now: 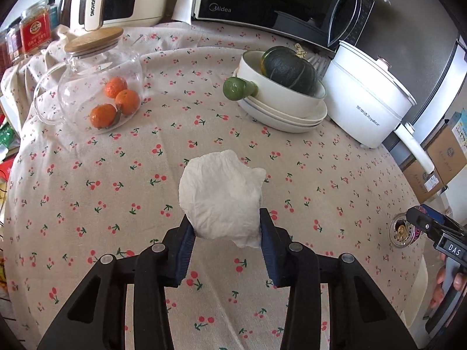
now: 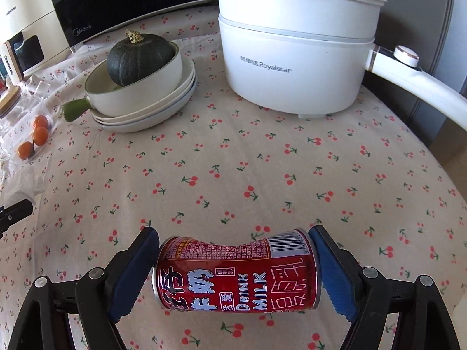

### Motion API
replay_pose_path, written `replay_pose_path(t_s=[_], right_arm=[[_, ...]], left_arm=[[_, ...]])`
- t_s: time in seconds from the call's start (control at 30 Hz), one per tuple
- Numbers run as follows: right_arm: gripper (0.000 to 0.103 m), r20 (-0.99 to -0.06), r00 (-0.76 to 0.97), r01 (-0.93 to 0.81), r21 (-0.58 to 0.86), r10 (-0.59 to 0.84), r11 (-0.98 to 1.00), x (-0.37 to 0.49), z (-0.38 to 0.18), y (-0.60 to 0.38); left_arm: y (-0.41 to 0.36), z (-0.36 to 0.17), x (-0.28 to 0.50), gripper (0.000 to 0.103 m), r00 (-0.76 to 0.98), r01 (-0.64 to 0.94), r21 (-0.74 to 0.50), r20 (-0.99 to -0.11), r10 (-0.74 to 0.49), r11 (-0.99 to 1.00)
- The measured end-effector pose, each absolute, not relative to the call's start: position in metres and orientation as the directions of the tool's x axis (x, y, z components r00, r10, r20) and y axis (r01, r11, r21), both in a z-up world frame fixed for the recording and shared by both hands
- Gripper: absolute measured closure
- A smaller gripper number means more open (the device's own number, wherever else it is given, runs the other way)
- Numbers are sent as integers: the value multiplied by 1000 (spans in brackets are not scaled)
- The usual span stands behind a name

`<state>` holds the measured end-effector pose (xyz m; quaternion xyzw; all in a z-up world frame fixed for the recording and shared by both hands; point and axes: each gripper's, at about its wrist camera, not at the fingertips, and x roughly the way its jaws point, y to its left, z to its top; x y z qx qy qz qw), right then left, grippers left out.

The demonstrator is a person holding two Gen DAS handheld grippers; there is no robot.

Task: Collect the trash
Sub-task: 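Carry the tissue and milk can over the white bin with both tools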

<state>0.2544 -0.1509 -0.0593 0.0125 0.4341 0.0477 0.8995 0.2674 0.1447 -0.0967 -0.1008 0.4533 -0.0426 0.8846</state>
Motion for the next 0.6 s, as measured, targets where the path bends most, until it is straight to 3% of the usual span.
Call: replay_pose_path(t_s=[0.6], right_arm=[[16, -784, 609, -50, 112, 119, 992, 169, -41, -212]], left_arm=[[104, -60, 178, 59, 584, 76, -296, -761, -283, 952]])
